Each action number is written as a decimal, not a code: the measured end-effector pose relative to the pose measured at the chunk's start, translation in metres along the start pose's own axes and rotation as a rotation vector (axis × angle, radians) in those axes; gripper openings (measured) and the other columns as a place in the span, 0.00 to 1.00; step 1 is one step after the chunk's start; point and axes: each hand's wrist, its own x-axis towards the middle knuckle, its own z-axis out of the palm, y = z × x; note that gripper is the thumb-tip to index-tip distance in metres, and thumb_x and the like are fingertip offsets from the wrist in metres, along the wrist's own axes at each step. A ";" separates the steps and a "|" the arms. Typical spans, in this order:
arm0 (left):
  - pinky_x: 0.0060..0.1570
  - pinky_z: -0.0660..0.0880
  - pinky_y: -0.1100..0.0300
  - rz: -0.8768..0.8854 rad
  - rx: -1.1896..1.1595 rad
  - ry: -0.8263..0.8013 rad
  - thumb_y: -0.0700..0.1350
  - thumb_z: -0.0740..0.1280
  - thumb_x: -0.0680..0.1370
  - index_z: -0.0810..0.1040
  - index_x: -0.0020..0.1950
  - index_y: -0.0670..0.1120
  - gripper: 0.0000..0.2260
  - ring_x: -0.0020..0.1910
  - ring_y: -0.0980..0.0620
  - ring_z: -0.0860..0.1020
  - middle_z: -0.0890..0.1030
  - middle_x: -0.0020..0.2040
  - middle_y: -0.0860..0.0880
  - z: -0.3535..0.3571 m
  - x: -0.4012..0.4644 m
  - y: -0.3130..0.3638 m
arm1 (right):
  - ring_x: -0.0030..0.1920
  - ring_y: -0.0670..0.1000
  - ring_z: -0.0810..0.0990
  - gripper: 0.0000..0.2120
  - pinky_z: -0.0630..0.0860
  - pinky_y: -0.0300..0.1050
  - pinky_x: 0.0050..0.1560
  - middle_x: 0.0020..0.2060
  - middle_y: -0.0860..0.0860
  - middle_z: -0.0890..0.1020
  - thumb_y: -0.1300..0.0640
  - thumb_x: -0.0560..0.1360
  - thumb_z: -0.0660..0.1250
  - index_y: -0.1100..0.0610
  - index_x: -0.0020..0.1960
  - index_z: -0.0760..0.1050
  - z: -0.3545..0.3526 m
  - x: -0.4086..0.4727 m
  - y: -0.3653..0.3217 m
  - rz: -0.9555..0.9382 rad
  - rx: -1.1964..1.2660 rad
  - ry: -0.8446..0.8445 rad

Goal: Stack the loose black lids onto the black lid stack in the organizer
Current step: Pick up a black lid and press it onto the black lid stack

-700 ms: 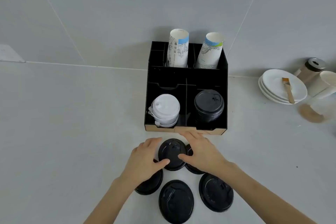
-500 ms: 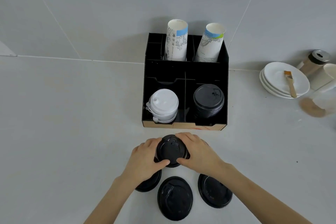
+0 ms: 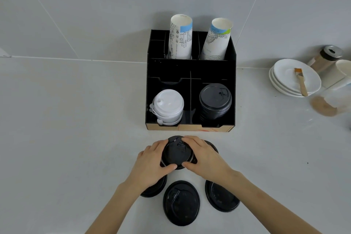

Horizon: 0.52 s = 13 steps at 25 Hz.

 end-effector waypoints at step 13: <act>0.68 0.61 0.55 0.209 -0.077 0.182 0.53 0.68 0.71 0.58 0.70 0.49 0.32 0.68 0.50 0.62 0.62 0.70 0.49 -0.029 0.013 0.047 | 0.67 0.49 0.66 0.29 0.62 0.37 0.65 0.67 0.51 0.67 0.53 0.70 0.69 0.56 0.67 0.61 -0.045 -0.019 0.001 -0.050 0.108 0.315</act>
